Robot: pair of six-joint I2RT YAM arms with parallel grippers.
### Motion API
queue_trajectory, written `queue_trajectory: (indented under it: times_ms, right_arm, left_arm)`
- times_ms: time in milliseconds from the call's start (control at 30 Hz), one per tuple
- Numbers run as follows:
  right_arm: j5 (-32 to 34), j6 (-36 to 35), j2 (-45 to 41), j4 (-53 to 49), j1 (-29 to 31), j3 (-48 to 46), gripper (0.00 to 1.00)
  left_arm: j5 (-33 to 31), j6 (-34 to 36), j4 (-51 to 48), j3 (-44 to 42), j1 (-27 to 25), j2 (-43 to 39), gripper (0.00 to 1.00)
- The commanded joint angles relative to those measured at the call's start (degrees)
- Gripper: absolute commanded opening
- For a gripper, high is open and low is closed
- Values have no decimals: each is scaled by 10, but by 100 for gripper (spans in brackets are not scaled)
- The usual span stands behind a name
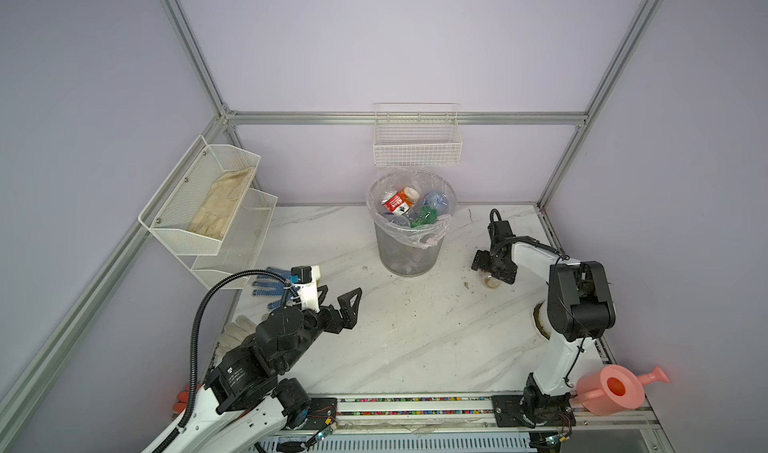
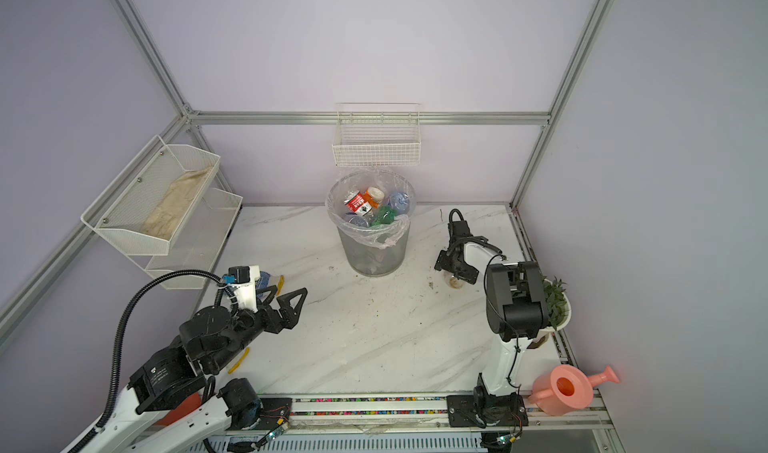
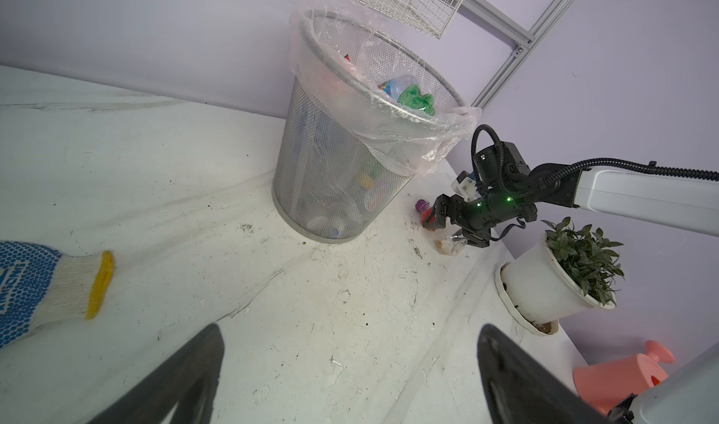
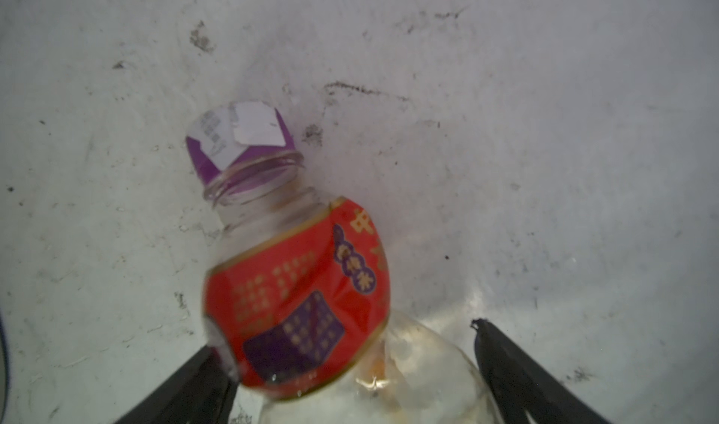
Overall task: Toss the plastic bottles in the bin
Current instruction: 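Close the right gripper on the red-labelled bottle and lift it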
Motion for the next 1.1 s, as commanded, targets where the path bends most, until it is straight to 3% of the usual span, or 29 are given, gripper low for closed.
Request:
queue_trajectory:
  times_ms: [0, 267, 467, 833, 1067]
  right_arm:
    - [-18, 15, -27, 20, 1, -15, 93]
    - [-40, 21, -49, 36, 2, -42, 84]
    - [-55, 27, -74, 49, 2, -68, 64]
    - [-71, 31, -152, 39, 12, -75, 0]
    - [-77, 32, -214, 13, 29, -51, 0]
  left_arm:
    - [5, -13, 9, -22, -3, 0, 100]
    - [9, -20, 9, -27, -4, 0, 100]
    - [13, -24, 9, -31, -4, -2, 100]
    - [15, -29, 9, -32, -4, 0, 100]
    - [17, -30, 9, -30, -5, 9, 100]
